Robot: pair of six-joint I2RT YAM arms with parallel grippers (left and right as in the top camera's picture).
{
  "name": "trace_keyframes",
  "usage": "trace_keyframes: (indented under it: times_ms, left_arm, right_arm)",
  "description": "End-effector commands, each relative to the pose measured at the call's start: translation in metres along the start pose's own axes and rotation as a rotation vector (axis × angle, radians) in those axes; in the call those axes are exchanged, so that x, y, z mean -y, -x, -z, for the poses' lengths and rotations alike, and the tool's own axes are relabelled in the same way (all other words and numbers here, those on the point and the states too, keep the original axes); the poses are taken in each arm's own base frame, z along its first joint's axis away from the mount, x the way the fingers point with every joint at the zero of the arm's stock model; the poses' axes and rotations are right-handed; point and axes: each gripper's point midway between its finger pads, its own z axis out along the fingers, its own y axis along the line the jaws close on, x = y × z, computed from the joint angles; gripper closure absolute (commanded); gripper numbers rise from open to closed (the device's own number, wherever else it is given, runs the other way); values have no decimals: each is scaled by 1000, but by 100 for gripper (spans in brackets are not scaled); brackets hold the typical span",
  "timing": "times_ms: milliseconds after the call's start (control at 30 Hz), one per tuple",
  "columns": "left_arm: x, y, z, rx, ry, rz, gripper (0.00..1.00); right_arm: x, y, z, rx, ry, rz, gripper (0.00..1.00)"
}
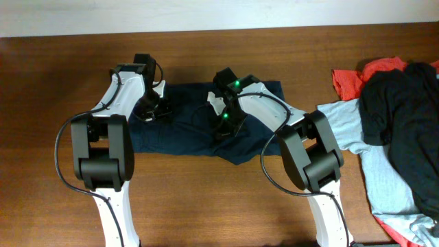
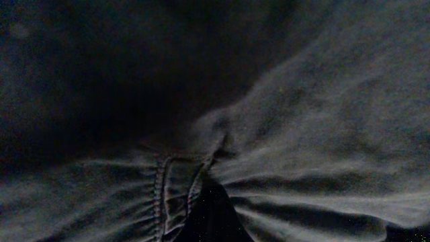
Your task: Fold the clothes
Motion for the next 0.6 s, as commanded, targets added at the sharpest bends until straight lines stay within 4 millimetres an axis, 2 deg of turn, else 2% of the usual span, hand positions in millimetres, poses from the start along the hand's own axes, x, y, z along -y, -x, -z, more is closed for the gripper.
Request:
trace_keyframes:
  times_ms: [0, 133, 233, 400, 567]
  left_arm:
    - [-14, 0, -14, -24, 42, 24, 100]
    - [-14, 0, -14, -25, 42, 24, 100]
    - [-14, 0, -14, -25, 42, 25, 99]
    - [-14, 0, -14, -24, 42, 24, 99]
    - [-14, 0, -14, -24, 42, 24, 99]
  right_arm:
    - [-19, 12, 32, 31, -9, 39, 96]
    - [-43, 19, 72, 51, -7, 96, 96]
    - [-57, 11, 86, 29, -8, 108, 96]
    - [-65, -13, 76, -69, -18, 97, 96]
    - [-71, -29, 51, -132, -26, 114, 96]
